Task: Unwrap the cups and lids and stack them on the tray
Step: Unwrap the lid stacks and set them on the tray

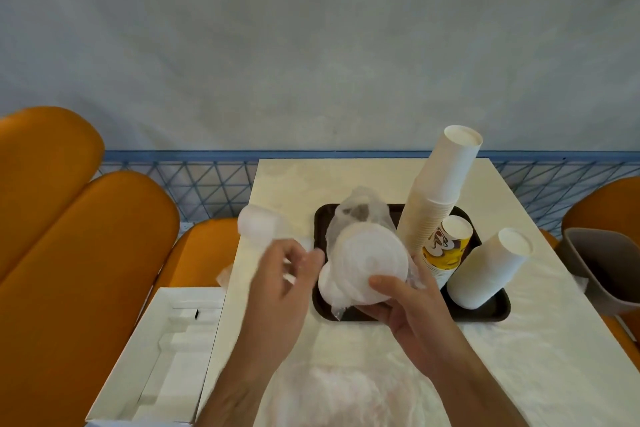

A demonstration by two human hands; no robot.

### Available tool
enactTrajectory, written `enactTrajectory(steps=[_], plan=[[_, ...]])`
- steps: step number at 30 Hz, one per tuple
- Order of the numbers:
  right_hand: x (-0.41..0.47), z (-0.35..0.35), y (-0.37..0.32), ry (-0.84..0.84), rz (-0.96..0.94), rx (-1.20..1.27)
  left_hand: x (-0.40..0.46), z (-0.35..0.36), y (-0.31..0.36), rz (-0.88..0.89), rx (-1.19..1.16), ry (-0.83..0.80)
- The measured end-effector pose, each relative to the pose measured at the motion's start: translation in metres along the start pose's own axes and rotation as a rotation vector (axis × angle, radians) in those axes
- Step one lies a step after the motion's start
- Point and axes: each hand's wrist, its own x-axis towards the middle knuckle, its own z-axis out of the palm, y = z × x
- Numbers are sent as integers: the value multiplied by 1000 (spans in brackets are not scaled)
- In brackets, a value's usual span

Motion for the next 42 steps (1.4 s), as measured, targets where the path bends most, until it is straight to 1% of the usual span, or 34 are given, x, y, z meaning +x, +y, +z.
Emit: enactTrajectory(steps=[1, 2, 3, 4, 7, 15, 17, 19, 22, 23, 25, 26, 28, 29, 31, 32, 34, 38, 42], plan=[[-1, 0, -1, -31, -7, 29, -4, 5, -4, -103, -19, -144], [-1, 1, -1, -65, -10, 52, -9, 10, -7, -167, -50, -253], [-2, 2, -2, -96, -8, 67, -12, 14, -11, -194, -90, -307], [-3, 2, -2, -118, -5, 75, -14, 17, -13, -198, -128, -318], [-5, 0, -2, -117, 9, 97, -14, 15, -14, -105, -159, -296], [-6, 3, -5, -91, 27, 215, -21, 20, -10, 202, 188, -419], [-5, 5, -4, -50, 34, 212, -23, 23, -17, 280, 347, -413], [-3, 5, -4, 1, 18, 212, -23, 22, -18, 266, 468, -356], [-1, 6, -6, 66, -17, 133, -23, 19, -5, 123, 517, -179], [-1, 7, -6, 78, -24, 100, -23, 21, 1, 64, 516, -163], [-4, 12, -6, 69, -36, 66, -24, 30, 11, -56, 446, -222], [-6, 14, -5, 64, -36, 61, -25, 36, 13, -116, 358, -266], [-9, 19, -3, 63, -23, 42, -29, 46, 17, -255, 82, -314], [-11, 21, -2, 58, -18, 39, -30, 49, 18, -325, -68, -308], [-12, 21, 0, 40, -26, 50, -30, 49, 15, -410, -336, -238], [-11, 21, 1, 35, -35, 60, -30, 49, 13, -415, -425, -202], [-9, 20, 2, 42, -45, 76, -29, 49, 11, -366, -508, -166], [-6, 18, 5, 13, -32, 92, -27, 49, 11, -260, -523, -136], [-4, 17, 6, -12, -23, 86, -25, 45, 6, -264, -545, -106]])
